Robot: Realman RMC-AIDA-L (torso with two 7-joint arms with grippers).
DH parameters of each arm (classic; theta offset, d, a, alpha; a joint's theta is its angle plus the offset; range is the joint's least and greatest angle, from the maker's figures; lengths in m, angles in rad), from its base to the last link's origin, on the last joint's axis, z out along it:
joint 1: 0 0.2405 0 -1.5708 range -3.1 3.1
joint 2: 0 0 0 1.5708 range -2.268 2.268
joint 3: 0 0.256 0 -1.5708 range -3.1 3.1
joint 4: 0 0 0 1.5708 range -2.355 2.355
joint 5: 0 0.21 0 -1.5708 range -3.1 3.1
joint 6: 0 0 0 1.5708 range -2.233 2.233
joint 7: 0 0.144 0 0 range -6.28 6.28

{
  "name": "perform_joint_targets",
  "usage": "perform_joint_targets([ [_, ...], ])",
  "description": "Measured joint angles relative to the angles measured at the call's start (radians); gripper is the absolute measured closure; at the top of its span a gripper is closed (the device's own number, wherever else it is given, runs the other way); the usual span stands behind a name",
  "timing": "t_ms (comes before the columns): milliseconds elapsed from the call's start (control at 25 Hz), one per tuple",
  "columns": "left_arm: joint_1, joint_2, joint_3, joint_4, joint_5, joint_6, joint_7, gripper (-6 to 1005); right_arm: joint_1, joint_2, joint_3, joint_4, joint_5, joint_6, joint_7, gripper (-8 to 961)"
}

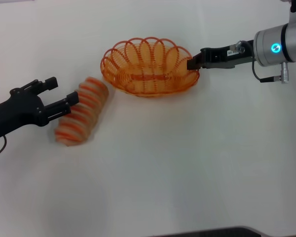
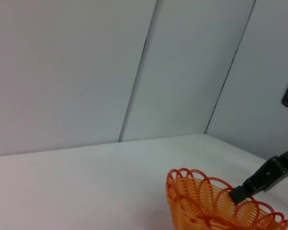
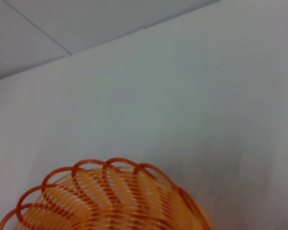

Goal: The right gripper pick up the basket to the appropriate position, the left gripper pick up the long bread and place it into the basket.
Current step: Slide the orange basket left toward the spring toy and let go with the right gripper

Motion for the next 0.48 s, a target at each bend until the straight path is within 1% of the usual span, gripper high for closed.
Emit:
perform_joint_targets([
  [480, -0.006, -0.002, 0.0, 0.0, 0.001, 0.0, 0.001, 194, 0.008, 0.0, -0.001, 0.02, 0.0, 0.017, -0.003, 876],
])
